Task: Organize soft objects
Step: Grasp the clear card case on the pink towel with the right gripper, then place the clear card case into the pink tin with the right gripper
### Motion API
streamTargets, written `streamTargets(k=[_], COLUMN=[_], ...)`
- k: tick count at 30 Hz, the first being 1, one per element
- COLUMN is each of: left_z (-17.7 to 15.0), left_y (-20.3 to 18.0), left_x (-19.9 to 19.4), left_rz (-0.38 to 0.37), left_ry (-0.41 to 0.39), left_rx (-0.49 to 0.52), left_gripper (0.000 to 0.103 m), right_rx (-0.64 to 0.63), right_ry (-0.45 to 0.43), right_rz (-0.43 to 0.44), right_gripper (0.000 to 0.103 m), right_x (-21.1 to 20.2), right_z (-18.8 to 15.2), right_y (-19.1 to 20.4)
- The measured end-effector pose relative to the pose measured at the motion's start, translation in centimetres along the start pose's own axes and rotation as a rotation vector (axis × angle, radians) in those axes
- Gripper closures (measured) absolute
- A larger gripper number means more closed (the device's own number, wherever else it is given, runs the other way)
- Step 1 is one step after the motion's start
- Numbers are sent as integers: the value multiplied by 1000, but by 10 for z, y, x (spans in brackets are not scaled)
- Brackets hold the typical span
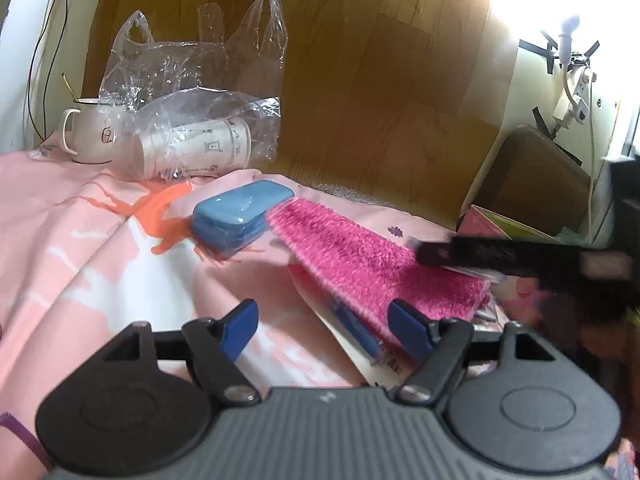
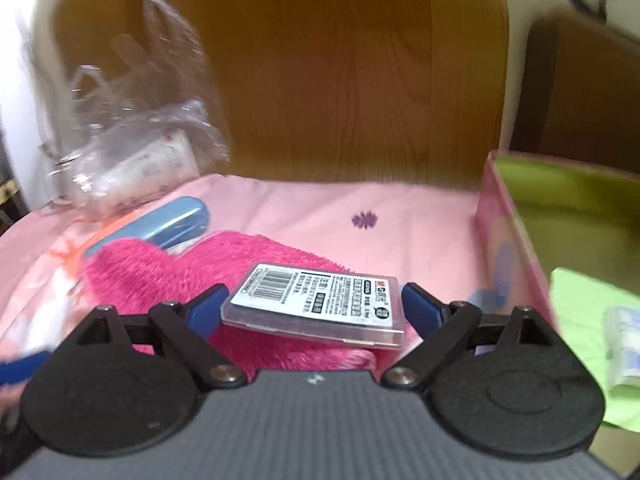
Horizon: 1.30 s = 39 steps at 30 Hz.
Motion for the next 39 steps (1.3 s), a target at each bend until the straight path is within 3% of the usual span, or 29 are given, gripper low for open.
streamTargets(k=[6, 13, 18, 21, 28, 33, 39], left_z=[0, -8, -24, -33, -55, -57, -10], left_y=[-6, -43, -101, -133, -165, -173, -190], left_x=[-4, -10, -18, -17, -15, -18, -24], left_rz=[-38, -133, -359, -458, -535, -491, -516], left_ry=[-13, 27, 146, 247, 430, 389, 258], left_rx=[30, 141, 169, 205, 189, 213, 237], left_gripper=[27, 33, 33, 40, 42, 49, 50], right_rx=[-158, -248, -164, -109, -110, -101, -185], right_ry=[-40, -25, 0, -7, -21, -59, -247], right_rz=[79, 16, -13, -10, 15, 4, -58], right_gripper=[8, 8, 8, 7, 7, 12, 11], right_x=[-79, -137, -156, -166, -178, -179, -199], right_z=[-47, -111, -129, -133, -148, -148, -120], right_y=[1, -25, -53, -63, -65, -69, -67])
Point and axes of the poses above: each gripper's, at about its wrist camera, not at the fingertips, and x roughly the way its jaws point, y to its left, z to its top, the point moved 3 cm from there along x, roughly the way its jaws point, and after that the axes turned 5 degrees about x, right-handed, at the moved point
